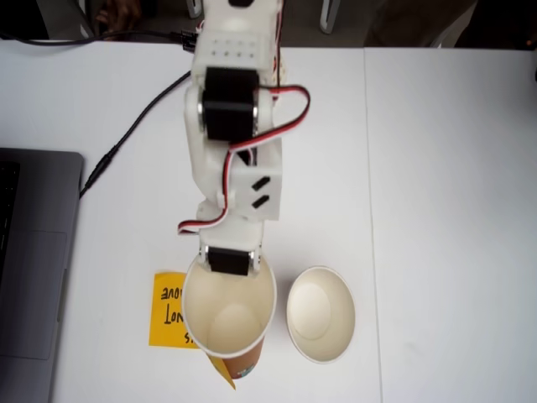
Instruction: Pickup cup and make a pile of cup.
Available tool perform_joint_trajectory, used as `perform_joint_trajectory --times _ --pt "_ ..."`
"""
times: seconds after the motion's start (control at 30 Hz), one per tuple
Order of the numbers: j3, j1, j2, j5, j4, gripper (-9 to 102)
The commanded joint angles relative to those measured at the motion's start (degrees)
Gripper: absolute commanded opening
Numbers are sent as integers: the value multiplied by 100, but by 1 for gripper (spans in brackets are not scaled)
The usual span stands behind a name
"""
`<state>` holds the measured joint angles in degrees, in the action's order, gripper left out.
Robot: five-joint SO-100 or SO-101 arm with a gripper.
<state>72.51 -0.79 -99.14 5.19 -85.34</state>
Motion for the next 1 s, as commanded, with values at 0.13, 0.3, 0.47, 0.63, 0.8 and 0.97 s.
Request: perform_joint_trajectory --times 0.13,0.3,0.47,0.63,0.8,0.97 --pt "-738 325 -650 -44 -158 -7" --pt "-1494 642 -589 26 -782 -7" --pt "-1793 844 -589 44 -1134 -7" --pt "-1872 1125 -589 44 -1134 -7" --pt "-1872 1459 -606 53 -1134 -7" --pt "-1881 1652 -598 53 -1134 -7"
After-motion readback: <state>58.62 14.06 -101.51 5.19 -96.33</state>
